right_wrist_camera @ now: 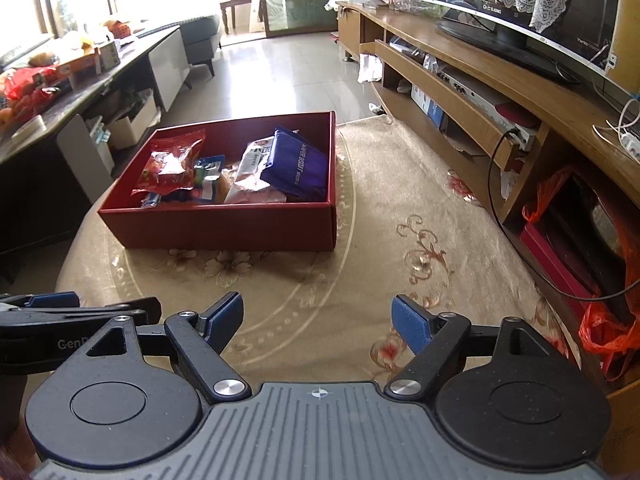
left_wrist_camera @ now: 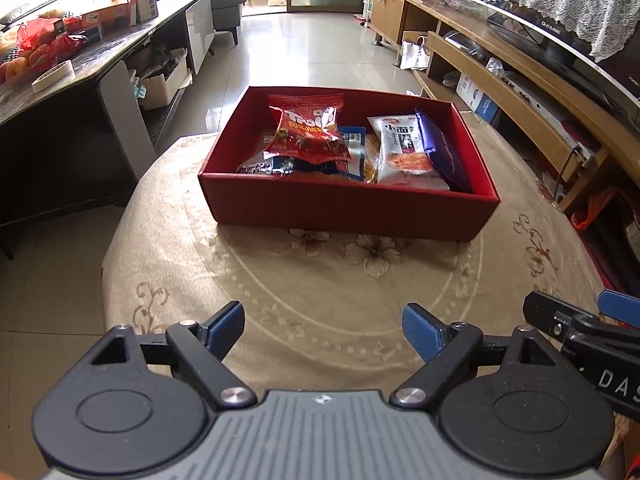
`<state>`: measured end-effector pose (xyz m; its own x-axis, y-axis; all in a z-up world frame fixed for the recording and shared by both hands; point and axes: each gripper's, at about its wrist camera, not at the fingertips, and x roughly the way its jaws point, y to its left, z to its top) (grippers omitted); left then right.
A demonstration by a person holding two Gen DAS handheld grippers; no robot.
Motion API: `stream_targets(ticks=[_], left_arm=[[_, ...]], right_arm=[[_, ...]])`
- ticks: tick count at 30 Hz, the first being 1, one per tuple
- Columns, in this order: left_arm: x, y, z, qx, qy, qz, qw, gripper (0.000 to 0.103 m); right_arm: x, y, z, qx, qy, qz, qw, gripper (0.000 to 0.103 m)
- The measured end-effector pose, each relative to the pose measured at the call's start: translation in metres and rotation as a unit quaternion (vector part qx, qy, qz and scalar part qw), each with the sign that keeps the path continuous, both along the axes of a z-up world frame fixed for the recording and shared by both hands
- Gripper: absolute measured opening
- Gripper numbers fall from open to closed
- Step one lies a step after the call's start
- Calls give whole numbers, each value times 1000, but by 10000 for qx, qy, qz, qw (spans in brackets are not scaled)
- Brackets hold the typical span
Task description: Organize snacks
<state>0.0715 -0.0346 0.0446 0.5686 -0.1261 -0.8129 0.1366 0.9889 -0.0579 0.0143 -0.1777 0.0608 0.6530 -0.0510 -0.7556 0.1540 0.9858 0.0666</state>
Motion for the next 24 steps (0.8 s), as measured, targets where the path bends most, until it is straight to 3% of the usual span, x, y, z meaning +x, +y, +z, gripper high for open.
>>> stream_targets(ticks=[24], left_arm=[[-44, 3, -4, 134, -105, -32, 9998, 84]], right_arm=[[-33, 9, -7, -101, 118, 90, 9998, 86]])
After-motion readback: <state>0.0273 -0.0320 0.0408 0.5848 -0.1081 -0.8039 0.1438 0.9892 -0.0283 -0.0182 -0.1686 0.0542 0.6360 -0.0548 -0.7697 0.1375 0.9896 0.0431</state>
